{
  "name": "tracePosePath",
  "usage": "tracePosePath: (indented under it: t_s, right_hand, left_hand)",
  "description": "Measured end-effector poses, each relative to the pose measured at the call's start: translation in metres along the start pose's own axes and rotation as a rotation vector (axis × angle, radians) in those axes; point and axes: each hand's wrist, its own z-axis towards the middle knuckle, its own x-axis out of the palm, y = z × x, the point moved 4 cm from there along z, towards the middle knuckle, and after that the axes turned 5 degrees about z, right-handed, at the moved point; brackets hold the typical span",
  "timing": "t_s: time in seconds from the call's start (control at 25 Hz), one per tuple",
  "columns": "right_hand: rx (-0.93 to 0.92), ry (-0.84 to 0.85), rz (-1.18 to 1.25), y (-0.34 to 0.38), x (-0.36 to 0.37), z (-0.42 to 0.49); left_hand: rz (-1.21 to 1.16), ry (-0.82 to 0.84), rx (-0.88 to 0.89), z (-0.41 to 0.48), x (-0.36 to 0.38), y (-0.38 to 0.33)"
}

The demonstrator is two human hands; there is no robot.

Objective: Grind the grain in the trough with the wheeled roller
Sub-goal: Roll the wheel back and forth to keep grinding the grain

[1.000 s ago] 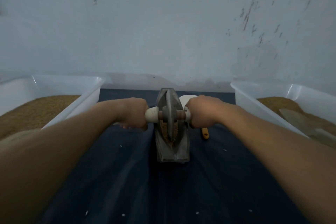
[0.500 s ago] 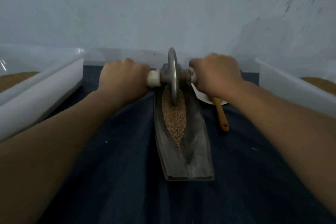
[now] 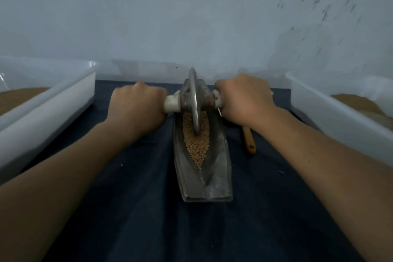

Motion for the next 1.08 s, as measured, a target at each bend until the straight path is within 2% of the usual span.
tracePosePath:
  t_s: [0.24,0.48,0.56,0.68,0.76,0.88,1.0,1.08]
  right_hand:
    - [0.052,0.375,0.166,0.000,-0.021,-0.040]
    - [0.064,0.417,0.134,-0.004,-0.006,-0.014]
    - [0.070,0.315,0.067,-0.005,0.002,0.002]
    - [0.077,-0.017,-0.053,-0.002,0.005,0.010]
    - [0.064,-0.057,-0.057,0.002,0.003,0.006]
    - [0.021,0.033,-0.030,0.005,-0.008,-0.004]
    - [-0.020,0.285,0.072,0.004,-0.022,-0.024]
    - [0.014,0.443,0.154,0.000,-0.029,-0.040]
  left_hand:
    - [0.019,0.186,0.157,-0.017,-0.035,0.003]
    - [-0.072,0.321,0.143,0.011,-0.012,0.004]
    - [-0.109,0.361,0.121,0.025,0.000,0.006]
    - [-0.157,0.382,0.074,0.037,0.012,0.008]
    - [-0.167,0.385,0.075,0.036,0.011,0.008]
    - [-0.171,0.402,0.107,0.023,-0.002,0.005]
    - [-0.143,0.442,0.168,0.000,-0.019,0.005]
    - [-0.114,0.409,0.216,-0.012,-0.030,0.008]
